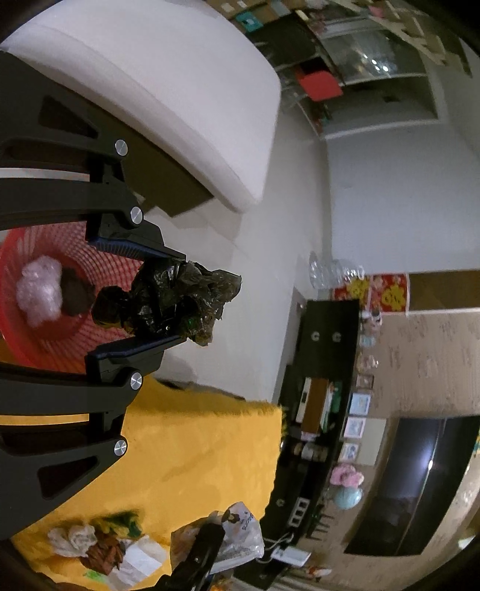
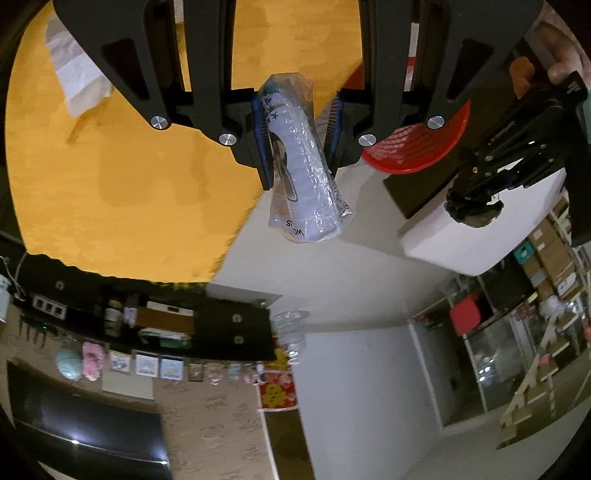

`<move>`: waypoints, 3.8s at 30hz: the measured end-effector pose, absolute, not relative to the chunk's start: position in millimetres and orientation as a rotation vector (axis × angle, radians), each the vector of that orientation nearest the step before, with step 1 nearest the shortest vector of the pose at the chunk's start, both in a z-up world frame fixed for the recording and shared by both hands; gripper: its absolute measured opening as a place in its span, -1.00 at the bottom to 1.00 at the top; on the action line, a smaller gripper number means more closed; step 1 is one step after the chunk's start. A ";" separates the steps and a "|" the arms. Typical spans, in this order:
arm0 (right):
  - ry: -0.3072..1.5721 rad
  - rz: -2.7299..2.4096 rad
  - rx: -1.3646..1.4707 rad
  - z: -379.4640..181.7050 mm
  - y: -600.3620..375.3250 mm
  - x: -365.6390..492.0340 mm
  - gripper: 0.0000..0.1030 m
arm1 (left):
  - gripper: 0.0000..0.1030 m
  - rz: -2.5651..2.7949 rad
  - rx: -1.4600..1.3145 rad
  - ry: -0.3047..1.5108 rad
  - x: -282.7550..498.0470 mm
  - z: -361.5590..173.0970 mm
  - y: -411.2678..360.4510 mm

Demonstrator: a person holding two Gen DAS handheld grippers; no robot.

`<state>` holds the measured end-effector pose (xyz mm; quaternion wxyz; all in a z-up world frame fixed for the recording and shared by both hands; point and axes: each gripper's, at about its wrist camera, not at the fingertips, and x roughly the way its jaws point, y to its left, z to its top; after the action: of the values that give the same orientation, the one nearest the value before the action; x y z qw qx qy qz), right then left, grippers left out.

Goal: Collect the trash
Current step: 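Carry the black bag with the left tool while the right tool carries the packet to the basket, then open the right tool over the basket while the left tool releases the black bag, then move both open tools back over the trash on the table, then grasp the white mesh net with the left tool while the right tool grasps the brown cloth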

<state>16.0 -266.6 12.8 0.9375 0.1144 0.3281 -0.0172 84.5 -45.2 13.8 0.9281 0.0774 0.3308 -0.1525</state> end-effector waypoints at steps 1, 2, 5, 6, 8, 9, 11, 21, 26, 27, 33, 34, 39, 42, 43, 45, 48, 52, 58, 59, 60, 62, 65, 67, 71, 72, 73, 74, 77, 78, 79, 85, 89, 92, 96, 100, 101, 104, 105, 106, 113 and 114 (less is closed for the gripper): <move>0.674 -0.026 0.236 12.6 -263.5 16.7 -0.49 | -0.32 -0.299 0.153 0.685 84.9 11.9 -38.4; 0.677 -0.014 0.237 11.8 -257.5 18.5 -0.49 | -0.31 -0.292 0.150 0.688 84.9 10.6 -34.1; 0.689 0.014 0.236 8.5 -243.2 21.1 -0.49 | -0.31 -0.264 0.141 0.706 86.6 4.7 -20.7; 0.693 0.022 0.236 7.9 -240.4 22.7 -0.49 | -0.31 -0.257 0.138 0.713 87.6 2.4 -17.7; 0.710 0.050 0.229 3.7 -228.4 25.6 -0.48 | -0.31 -0.240 0.134 0.732 89.7 -3.5 -11.1; 0.715 0.058 0.224 2.6 -223.3 27.3 -0.48 | -0.31 -0.232 0.134 0.740 90.7 -6.4 -8.3; 0.733 0.086 0.216 -2.5 -213.0 32.4 -0.48 | -0.31 -0.215 0.135 0.763 94.6 -14.6 -3.4; 0.845 0.192 0.235 -36.1 -182.5 58.0 -0.48 | -0.31 -0.215 0.124 0.912 115.8 -54.9 -0.2; 0.907 0.233 0.269 -54.9 -173.3 71.9 -0.48 | -0.31 -0.200 0.139 0.960 121.3 -71.1 -0.5; 0.913 0.238 0.275 -56.5 -172.3 74.7 -0.47 | -0.31 -0.197 0.145 0.967 121.9 -73.9 -1.1; 0.946 0.255 0.306 -68.1 -166.0 81.5 -0.25 | -0.29 -0.193 0.138 0.991 124.9 -80.2 0.4; 0.947 0.254 0.308 -68.5 -164.9 81.5 -0.19 | -0.28 -0.194 0.134 0.994 125.3 -80.5 1.1; 0.942 0.244 0.316 -67.9 -169.5 81.1 -0.02 | -0.16 -0.203 0.121 0.999 125.2 -80.1 3.5; 0.931 0.231 0.327 -64.9 -176.3 79.3 0.03 | 0.14 -0.200 0.107 0.985 124.7 -75.5 6.7; 0.924 0.224 0.329 -62.7 -178.4 77.8 0.04 | 0.23 -0.201 0.100 0.978 124.3 -73.5 7.7; 0.913 0.214 0.331 -59.2 -184.2 78.0 0.05 | 0.33 -0.207 0.091 0.969 124.5 -70.3 8.2; 0.892 0.194 0.333 -52.8 -191.0 74.0 0.06 | 0.41 -0.218 0.091 0.954 122.1 -65.5 6.6; 0.859 0.154 0.312 -43.2 -200.0 66.5 0.07 | 0.44 -0.216 0.091 0.921 119.2 -57.0 5.0; 0.770 0.048 0.247 -19.4 -220.5 42.9 0.34 | 0.49 -0.244 0.093 0.829 108.6 -35.4 -5.1; 0.754 0.030 0.245 -14.5 -227.2 37.3 0.34 | 0.50 -0.255 0.093 0.818 106.5 -32.7 -7.3; 0.742 0.013 0.247 -10.1 -234.8 31.7 0.35 | 0.50 -0.271 0.095 0.807 103.6 -29.3 -12.2; 0.719 -0.024 0.256 -1.3 -250.6 18.7 0.37 | 0.51 -0.296 0.101 0.796 99.2 -26.2 -20.9; 0.684 -0.093 0.265 11.0 -275.2 -4.4 0.44 | 0.52 -0.340 0.116 0.786 91.8 -23.2 -35.6; 0.660 -0.155 0.264 18.8 -296.1 -24.1 0.48 | 0.52 -0.367 0.125 0.782 86.7 -22.0 -45.7; 0.647 -0.268 0.258 20.4 -327.3 -59.6 0.48 | 0.52 -0.424 0.136 0.778 75.5 -20.1 -64.0; 0.650 -0.293 0.257 18.3 -334.0 -68.8 0.48 | 0.52 -0.440 0.138 0.778 72.3 -20.0 -69.4; 0.653 -0.315 0.256 15.7 -339.2 -77.0 0.48 | 0.52 -0.460 0.140 0.779 68.6 -19.7 -75.8; 0.657 -0.337 0.259 12.6 -345.4 -86.0 0.48 | 0.52 -0.476 0.145 0.779 65.1 -20.1 -81.6; 0.671 -0.383 0.291 1.9 -360.8 -108.8 0.48 | 0.52 -0.524 0.170 0.773 52.8 -20.6 -101.8; 0.674 -0.398 0.302 -0.4 -364.2 -114.1 0.48 | 0.52 -0.538 0.175 0.773 49.6 -21.2 -106.2; 0.678 -0.417 0.315 -4.3 -370.0 -122.5 0.48 | 0.52 -0.566 0.184 0.776 43.2 -22.2 -115.6; 0.684 -0.503 0.360 -17.9 -385.8 -151.6 0.48 | 0.52 -0.684 0.270 0.778 6.1 -34.7 -160.8; 0.690 -0.529 0.397 -26.3 -393.7 -166.7 0.48 | 0.52 -0.775 0.317 0.795 -19.7 -47.5 -189.4; 0.689 -0.544 0.409 -29.7 -398.9 -171.9 0.48 | 0.52 -0.823 0.351 0.804 -35.3 -56.8 -206.3; 0.685 -0.556 0.434 -31.0 -408.1 -182.2 0.48 | 0.52 -0.878 0.356 0.844 -44.0 -65.9 -224.6; 0.683 -0.560 0.453 -32.3 -414.5 -184.7 0.48 | 0.52 -0.932 0.346 0.888 -53.1 -76.5 -239.0; 0.682 -0.558 0.455 -32.4 -414.7 -184.9 0.48 | 0.52 -0.949 0.344 0.896 -56.0 -78.0 -241.9; 0.682 -0.552 0.457 -32.8 -415.6 -185.1 0.48 | 0.52 -0.999 0.340 0.922 -65.6 -85.0 -254.5; 0.682 -0.550 0.457 -32.7 -415.6 -184.8 0.48 | 0.52 -1.017 0.345 0.931 -69.7 -88.7 -260.8; 0.682 -0.547 0.457 -32.7 -415.3 -184.2 0.48 | 0.52 -1.027 0.352 0.934 -72.2 -91.6 -264.7; 0.692 -0.538 0.459 -35.0 -416.0 -181.8 0.48 | 0.20 -1.050 0.373 0.973 -74.5 -114.3 -284.2; 0.693 -0.538 0.460 -35.2 -416.6 -181.6 0.48 | 0.12 -1.062 0.370 0.986 -74.2 -116.4 -285.5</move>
<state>-181.6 -416.6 -35.2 0.8798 0.2206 0.3326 -0.2582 -74.2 -285.5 -116.4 0.7331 0.1684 0.4482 -0.4831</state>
